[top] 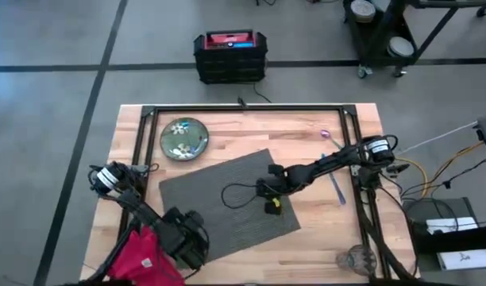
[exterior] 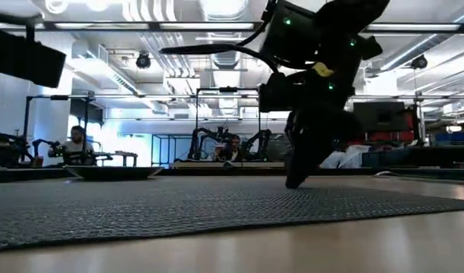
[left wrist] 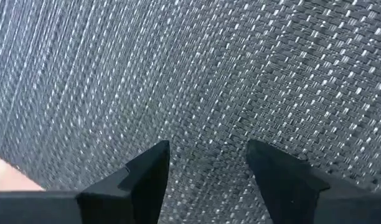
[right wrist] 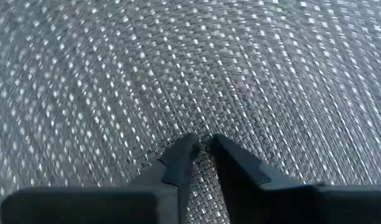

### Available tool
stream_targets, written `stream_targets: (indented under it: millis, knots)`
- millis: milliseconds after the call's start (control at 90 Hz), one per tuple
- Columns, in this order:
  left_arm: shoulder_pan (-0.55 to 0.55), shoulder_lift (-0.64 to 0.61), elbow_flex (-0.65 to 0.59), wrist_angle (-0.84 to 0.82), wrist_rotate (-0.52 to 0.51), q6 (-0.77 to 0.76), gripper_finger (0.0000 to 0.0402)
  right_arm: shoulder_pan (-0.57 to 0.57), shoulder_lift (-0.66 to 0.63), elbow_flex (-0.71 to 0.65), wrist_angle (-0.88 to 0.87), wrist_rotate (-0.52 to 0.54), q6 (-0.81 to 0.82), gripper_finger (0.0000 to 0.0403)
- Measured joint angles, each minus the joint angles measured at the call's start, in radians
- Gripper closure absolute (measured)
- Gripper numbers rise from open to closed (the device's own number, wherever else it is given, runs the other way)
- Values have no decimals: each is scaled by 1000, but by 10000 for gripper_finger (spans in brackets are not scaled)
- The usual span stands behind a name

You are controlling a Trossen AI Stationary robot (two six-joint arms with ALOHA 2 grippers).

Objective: Set table place
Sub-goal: Prepare the gray table mat on the table

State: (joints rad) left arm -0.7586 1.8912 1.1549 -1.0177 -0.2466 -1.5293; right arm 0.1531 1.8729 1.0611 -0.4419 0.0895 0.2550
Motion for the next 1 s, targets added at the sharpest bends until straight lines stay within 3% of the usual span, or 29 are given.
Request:
stream_targets:
  millis: [78, 244, 344, 544, 800, 900, 1000]
  knots:
    - [16, -1, -26, -1, -17, 48, 200, 20, -7, -2, -38, -8, 36, 303]
    - [40, -2, -32, 0, -180, 195, 205, 74, -19, -6, -133, -9, 133, 271]
    - [63, -4, -28, 16, -215, 278, 204, 113, -26, -7, -186, -4, 203, 256]
    - [93, -5, -19, 90, -236, 416, 200, 184, -51, -10, -293, -10, 305, 232]
    - [108, -86, 134, -66, -208, 583, 216, 209, -242, 16, -400, -25, 303, 221]
    - [111, -146, 103, -47, -204, 591, 223, 207, -298, -10, -348, 40, 298, 221]
    - [123, -217, -5, 45, -167, 588, 228, 207, -310, -57, -276, 69, 308, 221]
